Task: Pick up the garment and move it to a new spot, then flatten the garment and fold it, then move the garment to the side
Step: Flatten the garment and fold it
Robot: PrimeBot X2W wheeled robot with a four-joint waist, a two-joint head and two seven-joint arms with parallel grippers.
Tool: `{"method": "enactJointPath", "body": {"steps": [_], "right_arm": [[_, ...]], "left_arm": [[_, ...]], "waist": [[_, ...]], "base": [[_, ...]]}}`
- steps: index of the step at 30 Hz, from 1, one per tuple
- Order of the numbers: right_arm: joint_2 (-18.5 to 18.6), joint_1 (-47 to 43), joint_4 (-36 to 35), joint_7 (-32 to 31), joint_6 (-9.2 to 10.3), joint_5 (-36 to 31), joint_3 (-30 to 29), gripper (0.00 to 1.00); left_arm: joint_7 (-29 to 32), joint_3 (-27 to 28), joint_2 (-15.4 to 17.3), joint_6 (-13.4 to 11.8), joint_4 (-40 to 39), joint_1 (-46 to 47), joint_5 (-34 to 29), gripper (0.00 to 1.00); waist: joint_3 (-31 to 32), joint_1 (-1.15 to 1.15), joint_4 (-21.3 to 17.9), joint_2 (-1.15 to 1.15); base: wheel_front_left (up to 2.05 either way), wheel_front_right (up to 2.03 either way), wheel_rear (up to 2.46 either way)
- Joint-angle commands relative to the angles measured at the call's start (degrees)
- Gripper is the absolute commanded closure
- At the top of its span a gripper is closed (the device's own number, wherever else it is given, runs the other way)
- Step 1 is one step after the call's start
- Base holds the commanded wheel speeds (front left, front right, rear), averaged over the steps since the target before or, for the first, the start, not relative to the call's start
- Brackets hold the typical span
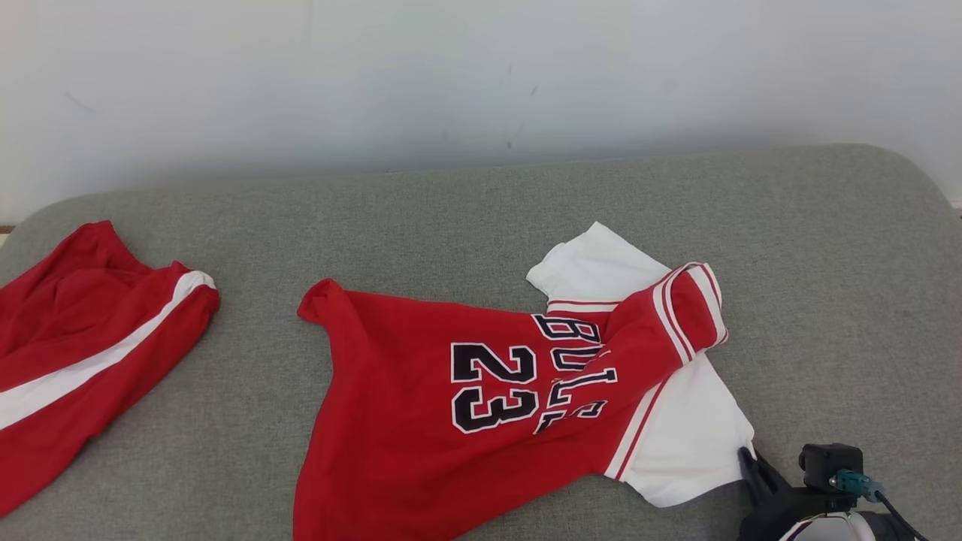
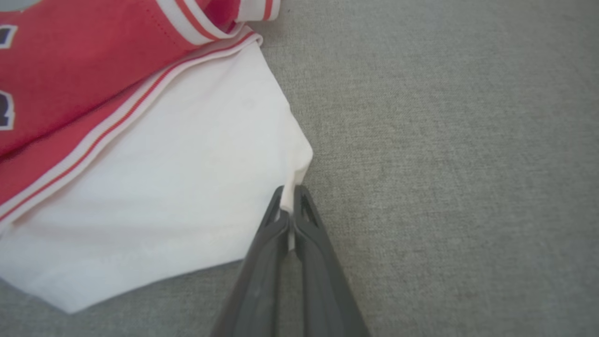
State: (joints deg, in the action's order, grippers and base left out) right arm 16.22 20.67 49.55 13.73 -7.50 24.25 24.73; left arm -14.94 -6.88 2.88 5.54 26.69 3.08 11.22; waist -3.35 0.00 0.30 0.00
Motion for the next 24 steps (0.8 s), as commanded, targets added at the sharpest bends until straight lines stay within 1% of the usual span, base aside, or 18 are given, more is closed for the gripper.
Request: {"method": "enactJointPath", "body": {"steps": [1,4,9,13,17,22,23,24], "right_arm": [[-0.33,-0.17,0.77,0.04,0.02,0.27,0.46,1.00],[-0.88,0.13,0.90,0.60,0.01,1.19,1.35,1.00],[-0.15,-1.04,-2.84,1.44,0.01,4.76,2.29,1.00],[1.38,-3.18,-8.78,1.49,0.01,8.06,3.04,1.00],[2.72,-5.32,-15.93,1.51,0.01,9.73,4.20,1.00],[3.42,-4.44,-22.91,1.52,0.01,11.25,5.50,1.00],[3.58,-2.89,-25.17,1.09,0.01,12.19,6.05,1.00],[3.81,-2.04,-25.98,0.88,0.01,12.48,6.17,1.00]], "left_arm": [[-0.15,-0.15,0.03,0.32,0.61,0.15,-0.03,1.00],[-0.15,-0.17,0.06,0.27,1.03,0.19,-0.26,1.00],[-0.16,1.31,0.05,-0.25,-1.46,-1.02,-0.75,1.00],[-0.16,3.07,0.09,-0.25,-5.26,-2.27,-1.93,1.00],[-0.15,4.36,0.84,0.12,-10.40,-2.37,-3.27,1.00],[-0.16,4.31,2.24,0.39,-15.64,-0.01,-5.51,1.00],[-0.16,3.78,3.31,0.80,-16.73,1.49,-6.10,1.00],[-0.16,3.46,3.86,0.85,-16.90,2.45,-6.13,1.00]], "waist": [[0.08,0.00,-0.01,0.00],[0.39,0.00,0.04,0.00],[1.17,0.00,0.25,0.00],[1.91,0.00,0.15,0.00],[2.37,0.00,-0.40,0.00],[2.70,0.00,-1.74,0.00],[2.50,0.00,-2.28,0.00],[2.31,0.00,-2.49,0.00]], "base": [[0.00,0.00,0.00],[0.00,0.00,0.00],[0.00,0.00,0.00],[0.00,0.00,0.00],[0.00,0.00,0.00],[0.00,0.00,0.00],[0.00,0.00,0.00],[0.00,0.00,0.00]]}}
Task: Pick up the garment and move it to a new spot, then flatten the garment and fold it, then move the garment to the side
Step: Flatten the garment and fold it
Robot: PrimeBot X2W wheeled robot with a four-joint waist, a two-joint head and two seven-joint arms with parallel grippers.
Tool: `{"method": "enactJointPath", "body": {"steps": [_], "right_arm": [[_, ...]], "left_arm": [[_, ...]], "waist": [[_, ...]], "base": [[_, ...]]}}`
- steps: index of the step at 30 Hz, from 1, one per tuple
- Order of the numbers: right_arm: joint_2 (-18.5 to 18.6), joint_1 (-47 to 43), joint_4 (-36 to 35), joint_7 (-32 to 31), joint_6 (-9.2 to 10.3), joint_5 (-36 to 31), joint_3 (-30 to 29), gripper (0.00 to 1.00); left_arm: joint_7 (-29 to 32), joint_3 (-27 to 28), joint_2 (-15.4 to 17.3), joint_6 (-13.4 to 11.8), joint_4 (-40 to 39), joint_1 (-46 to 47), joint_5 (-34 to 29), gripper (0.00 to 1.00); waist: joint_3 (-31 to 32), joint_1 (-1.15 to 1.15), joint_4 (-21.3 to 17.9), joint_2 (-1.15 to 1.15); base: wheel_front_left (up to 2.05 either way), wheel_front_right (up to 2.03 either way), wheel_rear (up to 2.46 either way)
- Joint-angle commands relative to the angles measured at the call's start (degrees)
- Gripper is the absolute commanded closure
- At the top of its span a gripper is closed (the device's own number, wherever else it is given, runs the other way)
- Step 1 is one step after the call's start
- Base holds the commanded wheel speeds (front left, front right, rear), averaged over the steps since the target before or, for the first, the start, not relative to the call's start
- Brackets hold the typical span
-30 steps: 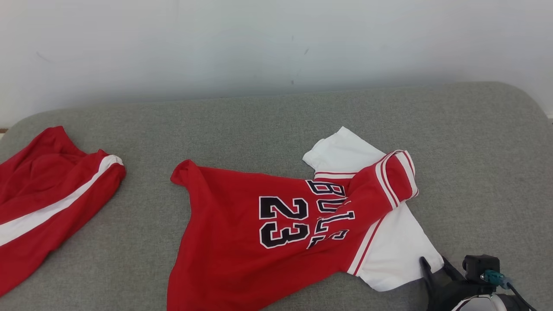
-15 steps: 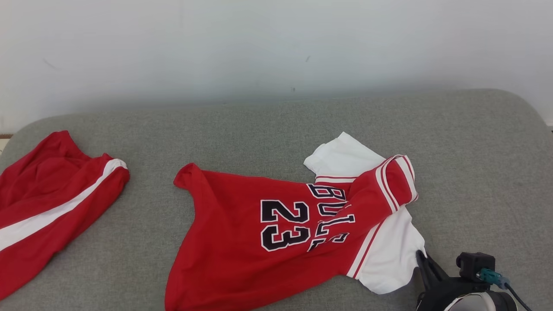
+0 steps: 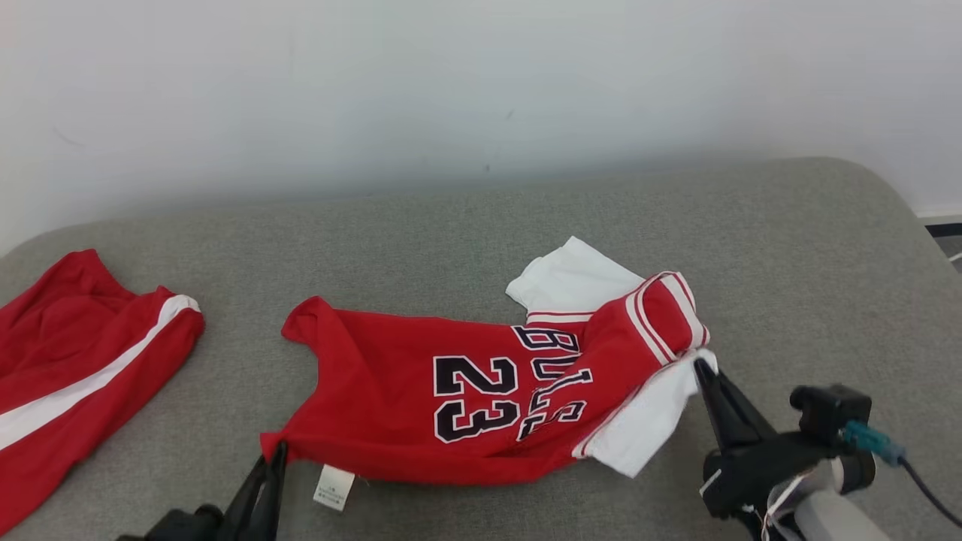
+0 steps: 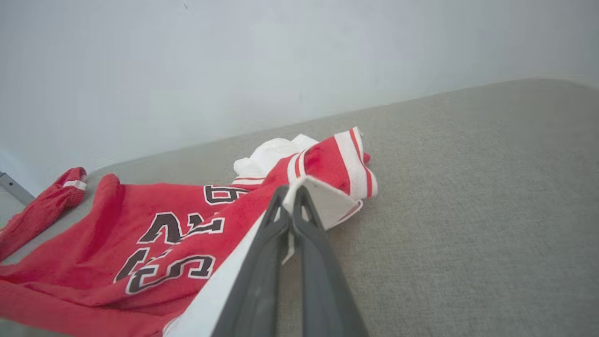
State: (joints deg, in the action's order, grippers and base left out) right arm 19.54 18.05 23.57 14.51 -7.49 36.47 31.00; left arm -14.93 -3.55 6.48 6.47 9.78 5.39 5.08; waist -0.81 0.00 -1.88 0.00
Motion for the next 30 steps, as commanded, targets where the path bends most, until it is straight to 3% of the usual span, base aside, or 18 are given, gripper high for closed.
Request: {"method": "enactJointPath", "body": {"steps": [1,7,16,26,30], "right_arm": [[0.54,1.39,-0.69,-0.50,0.00,0.80,0.09,1.00],[0.02,9.89,-2.63,-2.47,0.00,2.88,-0.64,1.00],[-3.22,32.83,4.40,-4.71,0.00,3.02,1.31,1.00],[-7.01,58.57,16.58,-5.19,0.00,7.98,1.08,1.00],[-8.18,68.30,23.03,-5.08,0.00,9.51,-0.46,1.00]], "left_arm": [[-0.17,-0.34,1.03,0.13,0.01,1.30,-0.28,1.00],[-0.16,-4.41,6.54,0.78,0.80,11.81,-0.52,1.00],[2.52,-14.52,18.68,0.93,5.69,36.23,4.90,1.00],[4.87,-24.90,24.92,0.95,13.36,63.31,13.30,1.00],[5.16,-27.71,25.19,0.95,18.07,73.45,16.58,1.00]], "waist": [[-0.56,0.00,-0.51,0.00],[-4.10,0.00,-1.30,0.00],[-15.06,0.00,-2.28,0.00],[-23.91,0.00,-2.31,0.00],[-26.34,0.00,-2.16,0.00]], "base": [[0.00,0.00,0.00],[0.00,0.00,0.00],[0.00,0.00,0.00],[0.00,0.00,0.00],[0.00,0.00,0.00]]}}
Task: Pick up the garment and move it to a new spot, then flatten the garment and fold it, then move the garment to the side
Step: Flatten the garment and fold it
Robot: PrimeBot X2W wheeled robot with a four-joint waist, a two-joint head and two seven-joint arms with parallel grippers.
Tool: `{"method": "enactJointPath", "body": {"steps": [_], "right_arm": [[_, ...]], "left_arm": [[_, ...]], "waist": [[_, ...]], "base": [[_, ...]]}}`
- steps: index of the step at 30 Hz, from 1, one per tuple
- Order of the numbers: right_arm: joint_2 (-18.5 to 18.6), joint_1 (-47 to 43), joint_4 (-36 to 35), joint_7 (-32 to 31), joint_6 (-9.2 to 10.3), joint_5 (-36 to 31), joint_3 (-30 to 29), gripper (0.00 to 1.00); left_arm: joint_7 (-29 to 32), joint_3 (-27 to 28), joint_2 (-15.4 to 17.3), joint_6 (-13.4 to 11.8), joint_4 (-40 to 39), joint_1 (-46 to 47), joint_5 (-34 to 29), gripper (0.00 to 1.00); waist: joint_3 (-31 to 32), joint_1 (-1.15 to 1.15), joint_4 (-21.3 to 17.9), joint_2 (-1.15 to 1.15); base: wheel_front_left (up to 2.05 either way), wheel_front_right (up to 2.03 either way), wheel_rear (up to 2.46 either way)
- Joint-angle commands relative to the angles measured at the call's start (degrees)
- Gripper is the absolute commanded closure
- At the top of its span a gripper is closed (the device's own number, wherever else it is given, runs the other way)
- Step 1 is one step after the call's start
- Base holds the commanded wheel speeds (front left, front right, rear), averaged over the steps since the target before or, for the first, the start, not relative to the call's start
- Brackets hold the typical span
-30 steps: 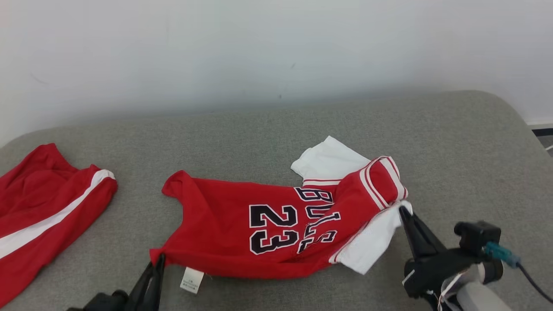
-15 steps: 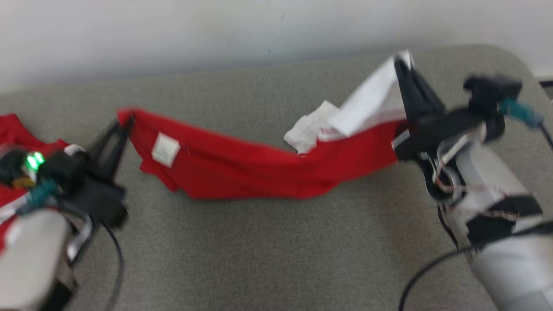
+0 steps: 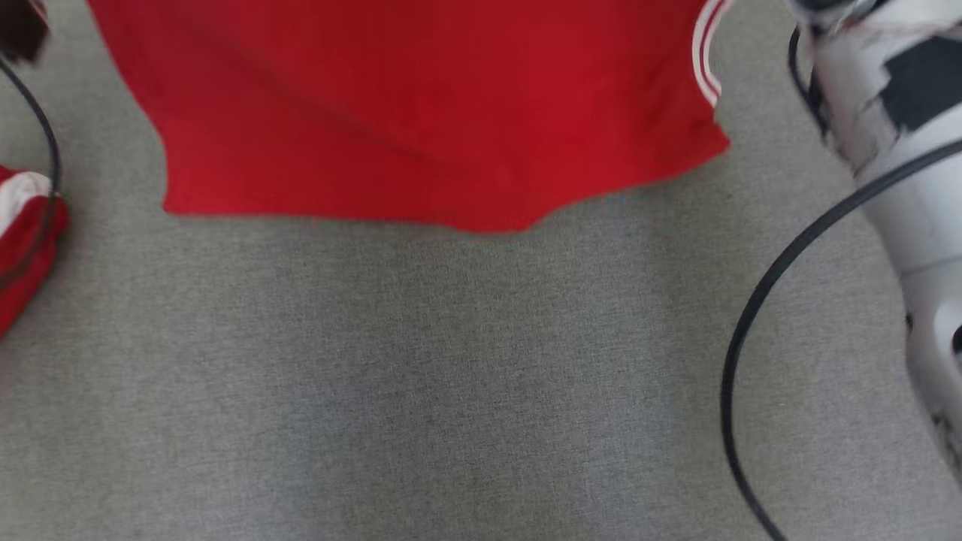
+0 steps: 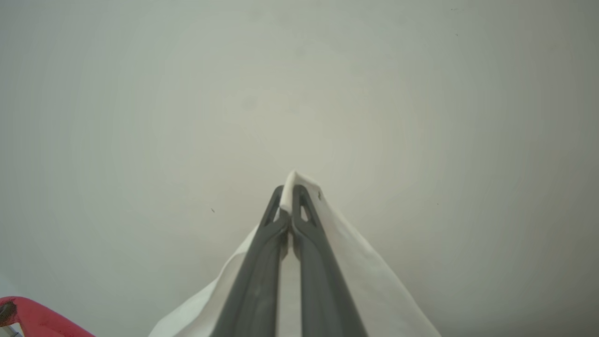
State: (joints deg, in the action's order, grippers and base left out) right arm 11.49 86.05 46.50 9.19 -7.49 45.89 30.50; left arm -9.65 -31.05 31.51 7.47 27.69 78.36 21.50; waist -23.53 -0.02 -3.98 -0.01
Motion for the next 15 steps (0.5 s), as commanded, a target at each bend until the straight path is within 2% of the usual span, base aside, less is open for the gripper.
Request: {"method": "enactJointPath", "body": {"steps": [1,9,15], "right_arm": [[-0.58,2.32,1.83,0.08,0.00,0.62,-0.27,1.00],[-1.70,16.63,14.07,2.19,-0.01,-1.45,-0.88,1.00],[-2.18,23.01,18.28,4.68,0.00,-4.57,0.39,1.00]], "left_arm": [[-0.06,-0.75,0.28,-0.06,1.67,2.71,0.81,1.00],[0.32,-5.10,-1.31,-0.06,10.63,18.56,3.78,1.00],[-0.97,-6.47,-3.86,-0.05,15.10,26.20,5.01,1.00]], "waist": [[-3.93,0.02,-0.06,0.01],[-4.25,0.02,-0.08,0.01],[-4.37,0.02,0.10,0.01]], "base": [[0.00,0.00,0.00],[0.00,0.00,0.00],[0.00,0.00,0.00]]}}
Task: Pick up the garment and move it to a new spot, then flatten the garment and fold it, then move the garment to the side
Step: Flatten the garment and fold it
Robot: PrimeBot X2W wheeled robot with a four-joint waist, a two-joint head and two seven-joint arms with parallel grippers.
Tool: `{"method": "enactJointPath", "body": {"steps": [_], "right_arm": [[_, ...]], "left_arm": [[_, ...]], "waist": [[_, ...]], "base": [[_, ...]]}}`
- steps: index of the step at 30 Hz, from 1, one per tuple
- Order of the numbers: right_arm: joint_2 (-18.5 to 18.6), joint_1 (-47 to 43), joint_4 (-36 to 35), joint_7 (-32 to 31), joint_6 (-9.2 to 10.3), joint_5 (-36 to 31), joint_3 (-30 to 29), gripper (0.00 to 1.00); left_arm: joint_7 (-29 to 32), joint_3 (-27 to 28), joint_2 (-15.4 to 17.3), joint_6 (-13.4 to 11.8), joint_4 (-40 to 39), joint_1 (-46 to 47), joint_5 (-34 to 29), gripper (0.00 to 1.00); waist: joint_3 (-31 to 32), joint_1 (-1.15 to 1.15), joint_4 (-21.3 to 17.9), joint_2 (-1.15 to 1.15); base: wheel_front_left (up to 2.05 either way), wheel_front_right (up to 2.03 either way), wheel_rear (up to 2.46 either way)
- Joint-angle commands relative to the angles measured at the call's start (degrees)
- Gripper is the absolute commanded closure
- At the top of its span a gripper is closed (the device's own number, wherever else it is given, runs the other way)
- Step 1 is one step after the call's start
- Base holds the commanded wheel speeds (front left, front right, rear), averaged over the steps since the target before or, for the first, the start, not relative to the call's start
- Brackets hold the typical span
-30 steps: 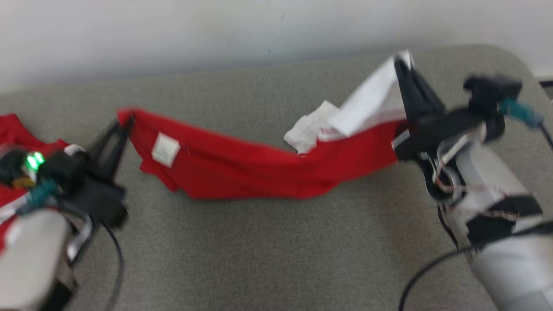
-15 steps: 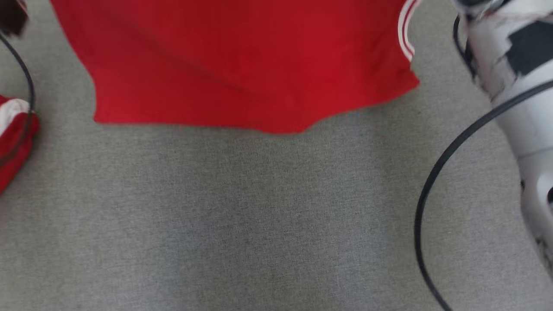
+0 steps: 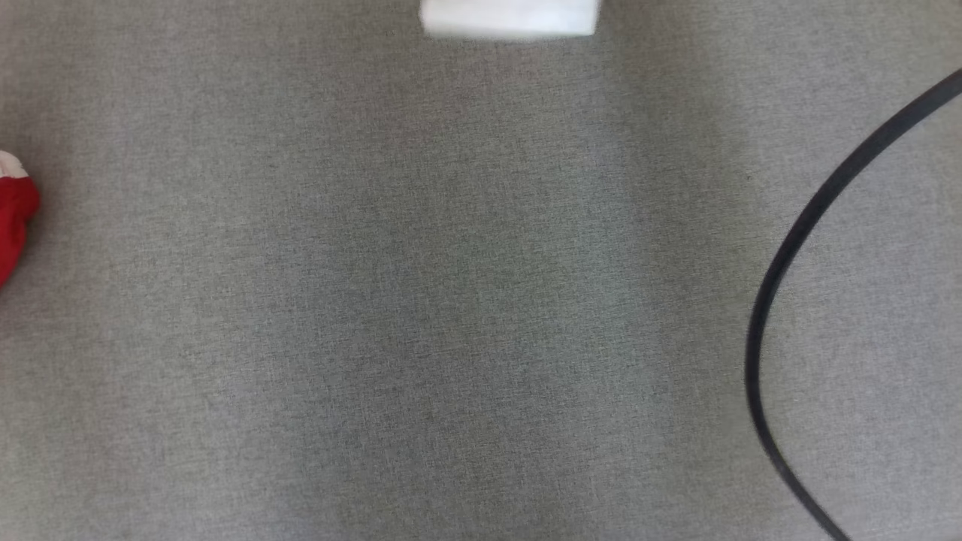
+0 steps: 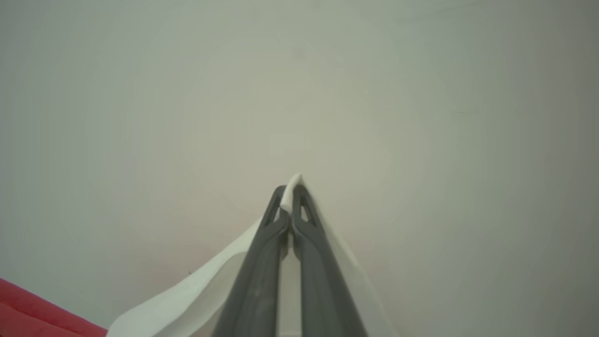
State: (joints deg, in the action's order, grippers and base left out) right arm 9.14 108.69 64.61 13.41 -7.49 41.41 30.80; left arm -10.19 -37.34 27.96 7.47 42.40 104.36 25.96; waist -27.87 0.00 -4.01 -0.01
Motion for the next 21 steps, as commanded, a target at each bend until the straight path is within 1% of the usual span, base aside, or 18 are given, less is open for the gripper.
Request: {"method": "enactJointPath", "body": {"steps": [1,3,5,6,8,12,17,21], "right_arm": [[0.35,1.44,0.25,0.79,0.00,-0.25,-0.04,1.00],[0.45,2.56,-0.12,1.35,0.00,-1.38,0.67,1.00],[1.13,2.75,-0.09,1.48,0.00,-2.83,2.34,1.00],[1.68,3.16,-0.23,1.63,0.00,-2.87,2.23,1.00],[2.13,3.76,-0.45,1.77,0.00,-3.48,2.85,1.00],[2.29,4.87,-1.34,1.89,0.00,-2.68,2.49,1.00],[2.69,2.62,-3.26,1.83,0.00,-2.08,3.87,1.00],[2.76,-0.54,-5.82,1.84,0.00,-0.42,6.14,1.00]], "left_arm": [[-0.82,-0.05,-0.94,-0.05,0.67,1.14,1.15,1.00],[-1.38,-0.49,-1.25,-0.05,1.43,2.39,1.94,1.00],[-1.60,-1.52,-1.69,-0.04,1.93,2.64,2.27,1.00],[-1.85,-1.93,-1.83,-0.04,2.08,2.46,2.68,1.00],[-2.36,-2.43,-1.44,-0.04,2.60,2.04,3.30,1.00],[-3.25,-2.83,-0.98,-0.04,2.86,1.28,5.18,1.00],[-4.15,-3.28,-0.28,-0.04,1.99,-0.27,6.18,1.00],[-4.73,-2.55,0.82,-0.04,-0.04,-2.89,7.13,1.00]], "waist": [[-0.24,0.00,0.40,0.01],[-0.78,0.00,0.59,0.01],[-1.35,0.00,0.68,0.01],[-1.62,0.00,0.80,0.01],[-2.02,0.00,0.76,0.01],[-3.12,0.00,0.27,0.01],[-3.87,0.00,-0.07,0.01],[-4.04,0.00,-0.61,0.01]], "base": [[0.00,0.00,0.00],[0.00,0.00,0.00],[0.00,0.00,0.00],[0.00,0.00,0.00],[0.00,0.00,0.00],[0.00,0.00,0.00],[0.00,0.00,0.00],[0.00,0.00,0.00]]}}
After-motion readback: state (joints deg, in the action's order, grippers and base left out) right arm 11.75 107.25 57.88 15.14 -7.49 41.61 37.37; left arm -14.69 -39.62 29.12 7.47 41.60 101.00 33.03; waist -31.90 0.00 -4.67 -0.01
